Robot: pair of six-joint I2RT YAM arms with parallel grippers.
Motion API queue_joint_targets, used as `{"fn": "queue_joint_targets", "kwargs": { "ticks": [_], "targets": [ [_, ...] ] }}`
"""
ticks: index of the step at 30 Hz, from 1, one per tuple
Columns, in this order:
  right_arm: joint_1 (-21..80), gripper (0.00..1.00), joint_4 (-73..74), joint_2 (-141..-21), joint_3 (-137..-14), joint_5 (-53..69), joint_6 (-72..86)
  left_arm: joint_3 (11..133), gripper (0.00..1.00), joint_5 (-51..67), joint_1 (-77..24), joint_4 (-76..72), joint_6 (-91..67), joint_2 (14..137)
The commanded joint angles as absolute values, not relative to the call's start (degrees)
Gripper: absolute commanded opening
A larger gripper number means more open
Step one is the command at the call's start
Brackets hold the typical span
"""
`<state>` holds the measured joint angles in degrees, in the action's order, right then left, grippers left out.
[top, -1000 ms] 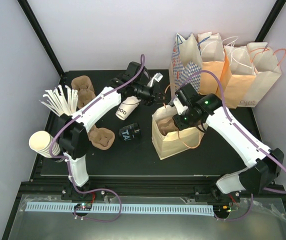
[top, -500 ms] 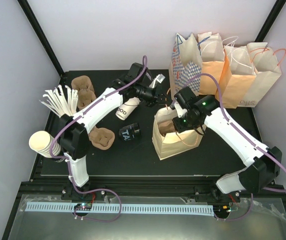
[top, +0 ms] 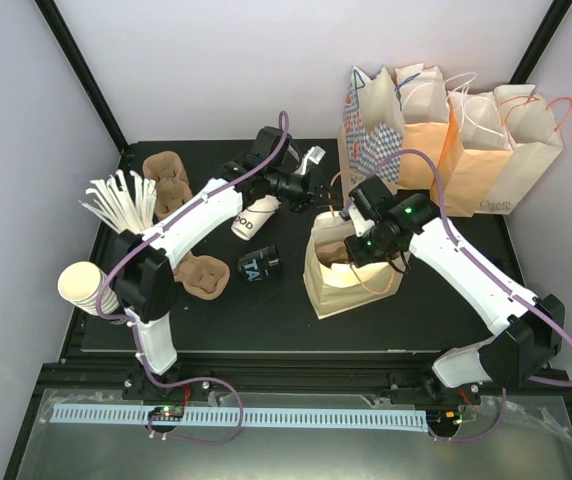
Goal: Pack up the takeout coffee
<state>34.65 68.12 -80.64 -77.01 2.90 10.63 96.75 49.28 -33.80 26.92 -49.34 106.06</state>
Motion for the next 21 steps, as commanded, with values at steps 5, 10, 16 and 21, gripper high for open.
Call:
{"fn": "queue_joint_targets", "kwargs": {
  "ticks": [5, 10, 16, 21],
  "targets": [
    [34.85, 0.27, 71.72, -80.37, -76.96, 3.69, 11.13, 98.23, 0.02, 47.36, -31.40, 23.10, -51.06, 103.05],
    [35.66, 0.27, 71.29, -79.37, -78.13, 1.99, 11.02, 96.34, 0.02, 45.01, -30.85, 23.39, -51.33, 102.25],
    [35.80, 0.28, 71.15, -78.59, -78.93, 1.69, 10.84, 94.23, 0.01, 43.89, -29.89, 23.48, -51.99, 102.24],
    [35.83, 0.29, 72.17, -80.14, -77.87, 2.74, 11.07, 94.59, 0.02, 46.36, -30.45, 19.63, -52.02, 101.70]
  ]
}}
